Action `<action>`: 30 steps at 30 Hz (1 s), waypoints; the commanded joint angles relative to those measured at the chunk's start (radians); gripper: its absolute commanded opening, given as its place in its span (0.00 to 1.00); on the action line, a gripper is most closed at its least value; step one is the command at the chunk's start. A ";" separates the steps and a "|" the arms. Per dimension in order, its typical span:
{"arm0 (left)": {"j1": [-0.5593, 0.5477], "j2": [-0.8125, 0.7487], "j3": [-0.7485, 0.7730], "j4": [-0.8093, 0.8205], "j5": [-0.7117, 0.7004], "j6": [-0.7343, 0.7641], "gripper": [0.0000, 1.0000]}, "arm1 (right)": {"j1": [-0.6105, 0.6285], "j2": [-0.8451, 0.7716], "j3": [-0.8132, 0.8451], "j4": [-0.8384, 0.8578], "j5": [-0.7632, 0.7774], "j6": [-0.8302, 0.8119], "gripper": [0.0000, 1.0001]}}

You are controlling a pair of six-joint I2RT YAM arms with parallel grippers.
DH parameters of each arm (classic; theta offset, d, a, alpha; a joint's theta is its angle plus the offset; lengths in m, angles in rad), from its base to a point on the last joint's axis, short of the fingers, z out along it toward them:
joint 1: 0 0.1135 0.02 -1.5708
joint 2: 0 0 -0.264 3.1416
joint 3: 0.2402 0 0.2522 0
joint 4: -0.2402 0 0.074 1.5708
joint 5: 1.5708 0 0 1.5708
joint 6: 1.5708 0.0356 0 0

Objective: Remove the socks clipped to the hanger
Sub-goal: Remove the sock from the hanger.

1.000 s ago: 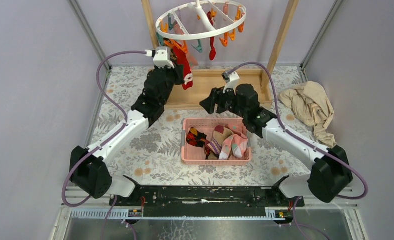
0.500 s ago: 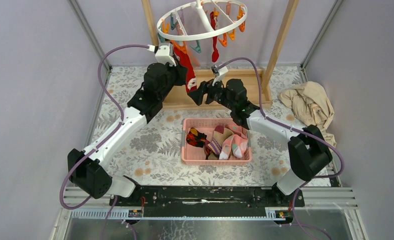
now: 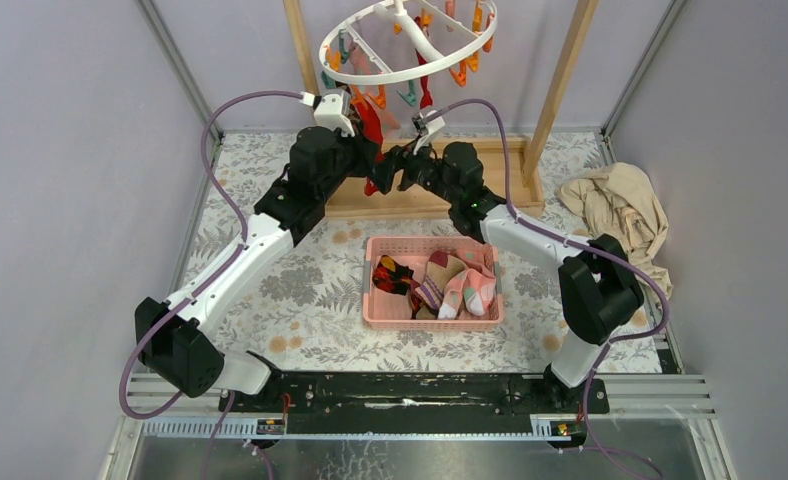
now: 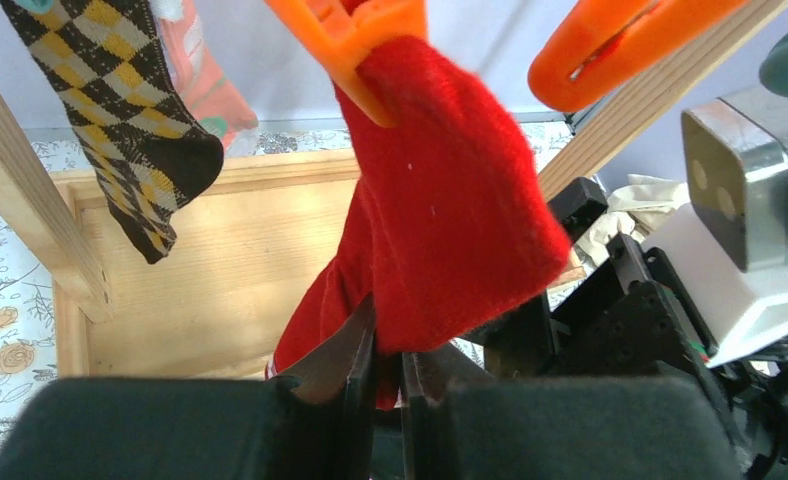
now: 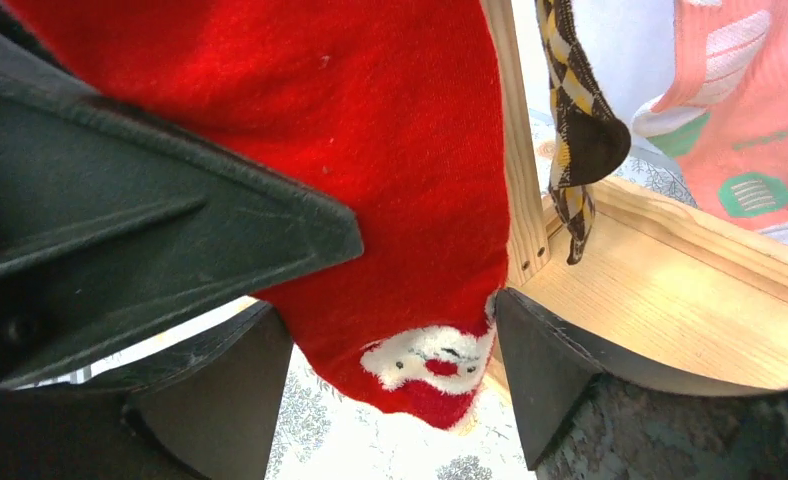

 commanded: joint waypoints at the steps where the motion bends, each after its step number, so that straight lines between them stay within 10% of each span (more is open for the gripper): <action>1: 0.007 -0.020 0.037 0.002 0.028 -0.011 0.16 | 0.005 0.016 0.068 0.013 -0.014 -0.003 0.77; 12: 0.006 -0.030 0.045 -0.012 0.055 -0.017 0.17 | 0.004 0.026 0.084 -0.001 -0.041 0.014 0.21; 17: 0.006 -0.031 0.048 -0.026 0.029 -0.006 0.36 | 0.005 0.007 0.090 -0.018 -0.060 0.019 0.01; 21: 0.006 -0.045 0.052 -0.029 0.011 -0.007 0.61 | 0.004 -0.011 0.086 -0.034 -0.057 0.015 0.00; 30: 0.006 -0.137 -0.050 0.107 -0.024 -0.036 0.79 | 0.005 -0.045 0.083 -0.091 -0.043 0.007 0.00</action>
